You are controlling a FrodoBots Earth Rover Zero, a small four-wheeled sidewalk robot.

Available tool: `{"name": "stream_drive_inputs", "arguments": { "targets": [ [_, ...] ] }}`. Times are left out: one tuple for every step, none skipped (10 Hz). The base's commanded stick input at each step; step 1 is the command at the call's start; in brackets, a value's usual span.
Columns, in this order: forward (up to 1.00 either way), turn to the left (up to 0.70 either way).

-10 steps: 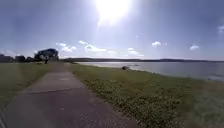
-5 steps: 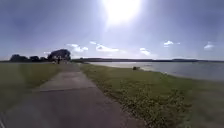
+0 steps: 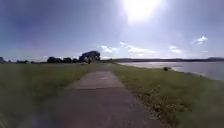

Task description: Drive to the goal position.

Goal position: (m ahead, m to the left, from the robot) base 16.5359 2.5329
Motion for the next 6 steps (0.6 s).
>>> {"name": "stream_drive_inputs", "arguments": {
  "targets": [
    [0.0,0.0],
    [0.0,0.0],
    [0.0,0.0],
    [0.42,0.03],
    [0.7,0.05],
    [0.7,0.05]
  ]
}}
